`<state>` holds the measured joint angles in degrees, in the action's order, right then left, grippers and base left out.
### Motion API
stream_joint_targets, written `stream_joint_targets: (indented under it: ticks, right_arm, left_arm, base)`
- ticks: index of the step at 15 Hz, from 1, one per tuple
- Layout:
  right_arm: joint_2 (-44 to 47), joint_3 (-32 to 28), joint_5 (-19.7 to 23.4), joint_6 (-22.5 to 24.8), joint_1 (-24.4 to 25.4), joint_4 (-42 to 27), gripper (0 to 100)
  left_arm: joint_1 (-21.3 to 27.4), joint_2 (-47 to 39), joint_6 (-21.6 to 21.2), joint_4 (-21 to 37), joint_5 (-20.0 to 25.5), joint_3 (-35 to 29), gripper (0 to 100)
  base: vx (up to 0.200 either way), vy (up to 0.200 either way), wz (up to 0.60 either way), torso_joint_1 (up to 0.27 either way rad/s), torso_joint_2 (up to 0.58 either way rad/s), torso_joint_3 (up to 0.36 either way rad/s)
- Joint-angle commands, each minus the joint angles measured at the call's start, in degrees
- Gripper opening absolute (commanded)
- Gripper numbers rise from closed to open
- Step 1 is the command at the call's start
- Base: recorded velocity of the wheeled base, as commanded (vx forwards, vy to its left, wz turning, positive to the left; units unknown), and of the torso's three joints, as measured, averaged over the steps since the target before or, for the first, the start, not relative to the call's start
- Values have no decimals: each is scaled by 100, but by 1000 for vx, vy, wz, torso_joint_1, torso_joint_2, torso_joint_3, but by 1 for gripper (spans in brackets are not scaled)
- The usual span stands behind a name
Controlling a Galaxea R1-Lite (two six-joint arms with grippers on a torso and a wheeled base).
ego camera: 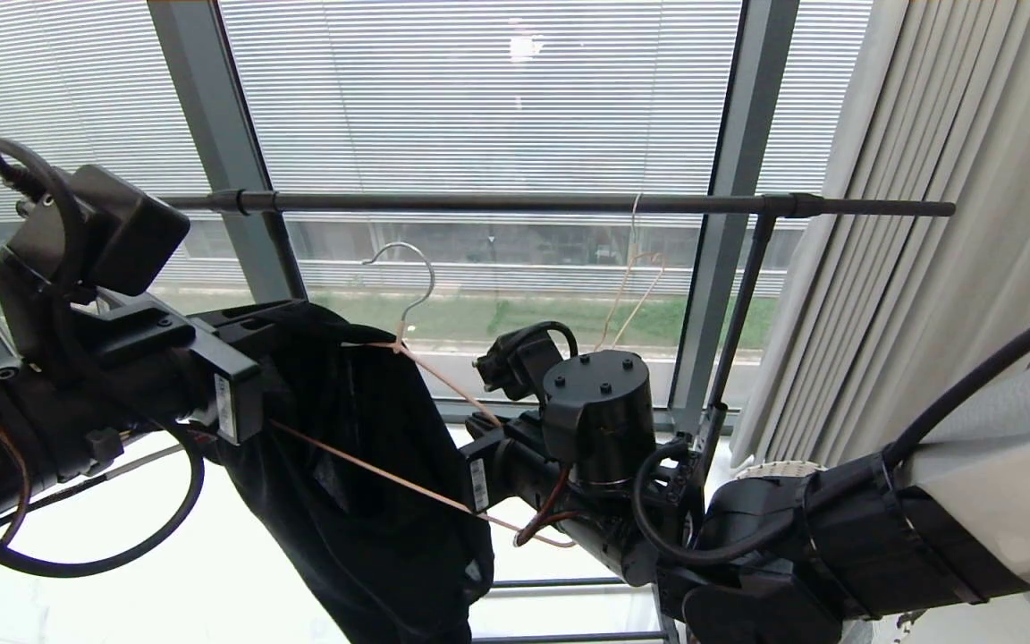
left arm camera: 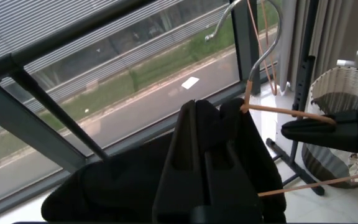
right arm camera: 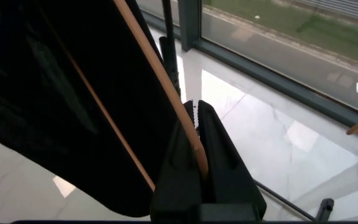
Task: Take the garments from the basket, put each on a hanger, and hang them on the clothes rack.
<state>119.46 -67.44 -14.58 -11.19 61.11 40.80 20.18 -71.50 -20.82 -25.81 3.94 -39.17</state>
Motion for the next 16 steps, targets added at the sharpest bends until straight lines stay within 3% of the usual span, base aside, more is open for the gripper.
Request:
stream_joint_targets:
  ticks: [1, 3, 8, 9, 12, 16]
  right_arm:
    - [-80, -50, -71, -6, 24, 59, 0]
    - [-80, -50, -309, -6, 76, 139, 0]
    - [-239, -50, -704, 38, 226, 297, 0]
    - [-247, -33, -889, 38, 314, 385, 0]
    - [-247, -33, -1012, 240, 498, 596, 0]
    - [-318, 3, -1275, 442, 489, 859, 0]
  left_arm:
    - [-14, -31, 17, -3, -113, 6, 0]
    - [-14, -92, 43, -3, -376, 32, 0]
    - [4, -136, 61, -12, -411, -29, 0]
    - [13, -128, 69, -12, -403, -73, 100]
    - [162, -136, 69, -21, -376, -548, 100]
    - [241, 66, 69, -12, -376, -539, 100]
  base:
    - [0, 0, 0, 0, 0, 0]
    - [0, 0, 0, 0, 0, 0]
    - [0, 0, 0, 0, 0, 0]
    - [0, 0, 0, 0, 0, 0]
    - [0, 0, 0, 0, 0, 0]
    - [0, 0, 0, 0, 0, 0]
